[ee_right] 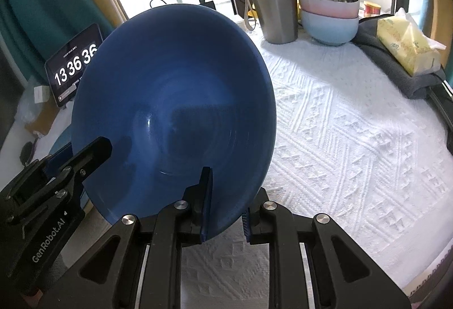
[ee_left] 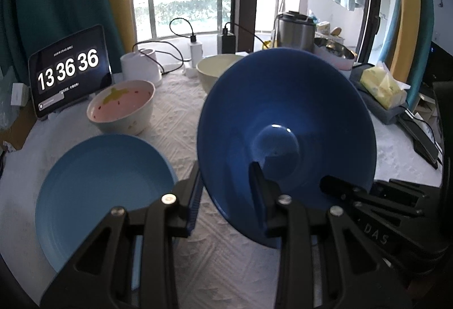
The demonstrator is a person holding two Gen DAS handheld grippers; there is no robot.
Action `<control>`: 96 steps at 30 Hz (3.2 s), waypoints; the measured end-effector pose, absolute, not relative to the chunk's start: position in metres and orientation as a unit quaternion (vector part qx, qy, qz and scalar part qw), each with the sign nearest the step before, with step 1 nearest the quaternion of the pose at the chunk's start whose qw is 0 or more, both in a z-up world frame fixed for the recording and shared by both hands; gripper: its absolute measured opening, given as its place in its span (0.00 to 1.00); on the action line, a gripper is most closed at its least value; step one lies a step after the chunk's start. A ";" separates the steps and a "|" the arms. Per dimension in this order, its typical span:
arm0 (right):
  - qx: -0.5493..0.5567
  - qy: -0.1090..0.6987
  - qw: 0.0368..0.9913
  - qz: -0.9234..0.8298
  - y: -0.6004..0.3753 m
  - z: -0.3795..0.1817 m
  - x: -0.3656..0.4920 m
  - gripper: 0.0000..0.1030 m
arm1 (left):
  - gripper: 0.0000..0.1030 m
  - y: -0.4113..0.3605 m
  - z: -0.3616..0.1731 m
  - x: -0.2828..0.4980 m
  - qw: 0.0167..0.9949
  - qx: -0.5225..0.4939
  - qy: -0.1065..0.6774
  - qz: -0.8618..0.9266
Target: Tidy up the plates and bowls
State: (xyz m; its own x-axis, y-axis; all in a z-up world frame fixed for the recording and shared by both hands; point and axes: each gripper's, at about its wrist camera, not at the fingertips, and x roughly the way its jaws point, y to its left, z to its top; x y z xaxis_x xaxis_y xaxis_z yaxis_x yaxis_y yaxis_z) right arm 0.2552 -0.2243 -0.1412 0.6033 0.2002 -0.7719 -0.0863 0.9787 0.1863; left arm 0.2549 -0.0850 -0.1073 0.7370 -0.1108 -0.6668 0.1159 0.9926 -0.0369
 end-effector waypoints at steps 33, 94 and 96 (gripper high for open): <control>0.050 0.369 0.926 0.061 -0.215 -0.096 0.246 0.37 | 0.33 -0.068 -0.079 0.251 0.945 -0.009 0.321 -0.056; -0.026 0.328 0.938 0.109 -0.079 -0.053 0.241 0.53 | 0.43 0.097 -0.042 0.227 0.962 -0.068 0.264 0.005; -0.027 0.329 0.937 0.110 -0.073 -0.053 0.248 0.53 | 0.43 0.101 -0.042 0.233 0.962 -0.067 0.264 0.007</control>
